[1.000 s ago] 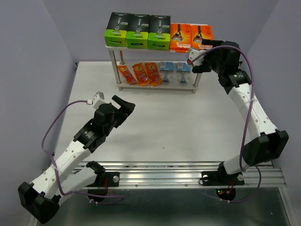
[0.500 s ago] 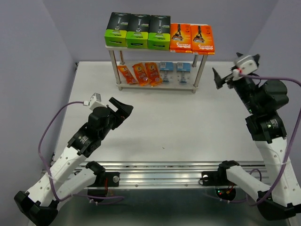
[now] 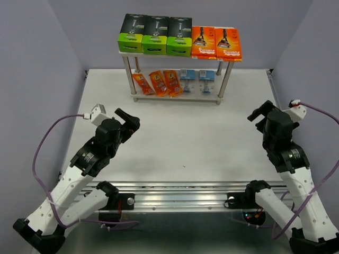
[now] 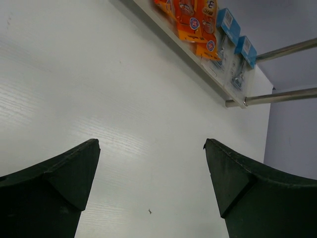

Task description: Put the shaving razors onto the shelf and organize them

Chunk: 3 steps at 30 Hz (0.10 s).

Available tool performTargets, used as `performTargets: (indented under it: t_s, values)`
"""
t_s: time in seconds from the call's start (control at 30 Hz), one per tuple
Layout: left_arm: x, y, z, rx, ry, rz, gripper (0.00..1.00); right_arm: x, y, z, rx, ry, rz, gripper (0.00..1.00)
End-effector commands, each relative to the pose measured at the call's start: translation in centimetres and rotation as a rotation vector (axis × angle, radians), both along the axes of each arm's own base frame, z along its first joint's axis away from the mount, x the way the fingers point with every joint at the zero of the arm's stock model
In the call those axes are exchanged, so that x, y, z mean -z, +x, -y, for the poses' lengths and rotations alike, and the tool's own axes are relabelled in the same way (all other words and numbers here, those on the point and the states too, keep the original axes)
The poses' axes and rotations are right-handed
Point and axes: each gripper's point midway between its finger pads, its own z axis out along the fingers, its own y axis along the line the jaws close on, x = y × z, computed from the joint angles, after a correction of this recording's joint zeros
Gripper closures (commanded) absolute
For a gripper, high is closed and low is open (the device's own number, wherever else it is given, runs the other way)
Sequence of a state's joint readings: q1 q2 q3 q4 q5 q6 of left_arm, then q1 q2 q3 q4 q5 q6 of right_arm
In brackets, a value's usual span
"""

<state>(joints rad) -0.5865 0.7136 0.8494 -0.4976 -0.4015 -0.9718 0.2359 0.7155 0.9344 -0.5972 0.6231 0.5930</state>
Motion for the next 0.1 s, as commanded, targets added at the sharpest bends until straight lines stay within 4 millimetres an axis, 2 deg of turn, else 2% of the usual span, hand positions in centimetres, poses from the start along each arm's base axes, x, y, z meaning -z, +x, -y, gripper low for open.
performTargets:
  t_s: [0.0,0.07]
  values:
    - [-1.81,0.08,-1.76,-0.070,0.023,0.048,0.01,-2.65,-1.67,1.27,0.068,0.038,0.114,0.00]
    - [-1.89,0.08,-1.79,-0.074,0.013,0.054,0.01,-2.40,-1.68,1.20,0.056,0.024,0.106,0.00]
